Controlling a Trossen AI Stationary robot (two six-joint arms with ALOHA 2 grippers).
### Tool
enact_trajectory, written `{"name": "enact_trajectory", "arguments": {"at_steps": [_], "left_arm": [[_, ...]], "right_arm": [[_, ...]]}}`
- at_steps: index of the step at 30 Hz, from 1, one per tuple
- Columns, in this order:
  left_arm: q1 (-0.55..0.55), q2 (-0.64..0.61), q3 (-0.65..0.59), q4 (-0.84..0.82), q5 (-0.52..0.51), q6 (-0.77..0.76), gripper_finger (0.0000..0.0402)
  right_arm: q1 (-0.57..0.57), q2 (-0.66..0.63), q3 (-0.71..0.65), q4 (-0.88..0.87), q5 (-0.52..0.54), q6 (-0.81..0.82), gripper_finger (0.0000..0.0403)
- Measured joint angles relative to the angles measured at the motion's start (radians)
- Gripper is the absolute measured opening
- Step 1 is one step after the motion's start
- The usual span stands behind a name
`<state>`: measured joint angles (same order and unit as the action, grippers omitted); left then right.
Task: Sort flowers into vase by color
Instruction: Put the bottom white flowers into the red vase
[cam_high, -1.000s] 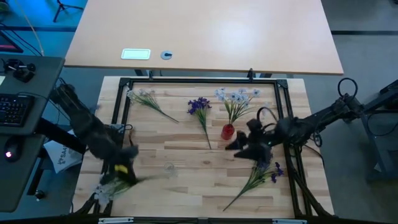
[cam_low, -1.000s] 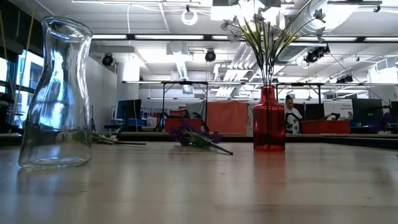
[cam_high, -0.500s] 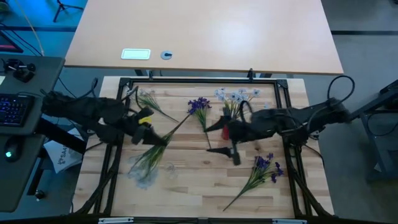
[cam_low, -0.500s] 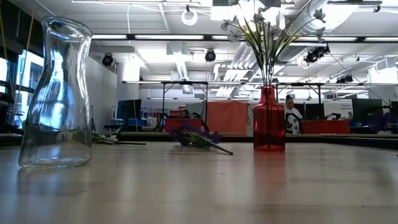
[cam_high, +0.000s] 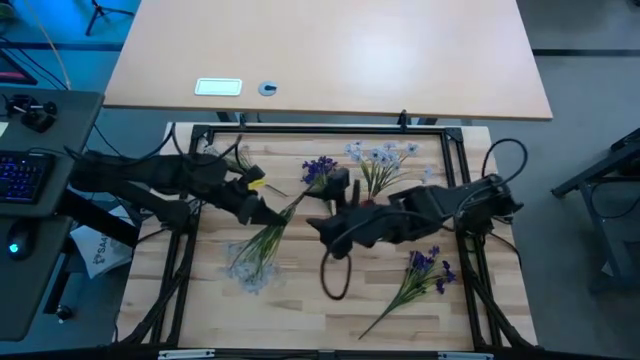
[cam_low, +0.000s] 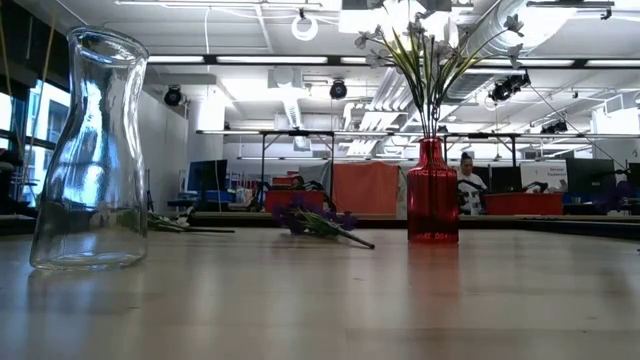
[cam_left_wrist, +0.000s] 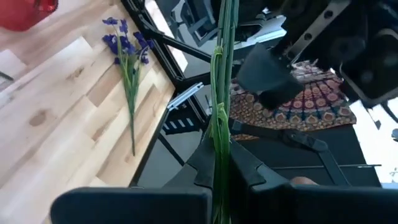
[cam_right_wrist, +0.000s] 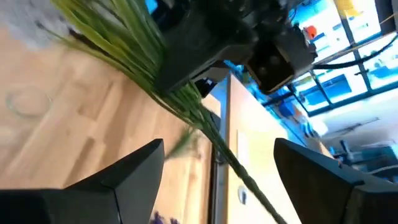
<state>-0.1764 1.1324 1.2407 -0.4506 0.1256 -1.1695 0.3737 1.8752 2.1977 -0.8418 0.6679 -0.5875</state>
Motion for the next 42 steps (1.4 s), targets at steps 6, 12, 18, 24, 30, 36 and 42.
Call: {"name": "enact_trajectory", "arguments": {"at_steps": [6,12,18,24,30,36,42], "left_arm": [[0.002,0.022,0.0,-0.001,0.017,0.006,0.0001],[0.002,0.031,0.002,-0.001,0.016,0.022,0.0001],[0.002,0.035,0.002,-0.001,0.013,0.031,0.0001],[0.009,0.034,0.002,0.002,0.014,0.038,0.0001],[0.023,0.032,0.002,0.002,0.019,0.046,0.002],[0.066,0.001,0.001,-0.006,0.031,0.097,0.0053],[0.157,-0.136,0.0,-0.032,-0.019,0.191,0.0086]], "right_arm": [[-0.002,0.066,0.006,-0.005,0.091,-0.083,0.0299],[-0.002,0.088,0.006,0.008,0.099,-0.07,0.0259],[-0.013,0.1,0.006,0.052,0.065,-0.051,0.0188],[-0.013,0.104,0.005,0.072,0.059,-0.041,0.0106],[-0.011,0.104,0.004,0.06,0.059,-0.045,0.001],[-0.007,0.104,0.017,0.018,0.066,-0.039,0.0007],[-0.005,0.101,0.069,-0.114,0.053,0.034,0.0004]]}}
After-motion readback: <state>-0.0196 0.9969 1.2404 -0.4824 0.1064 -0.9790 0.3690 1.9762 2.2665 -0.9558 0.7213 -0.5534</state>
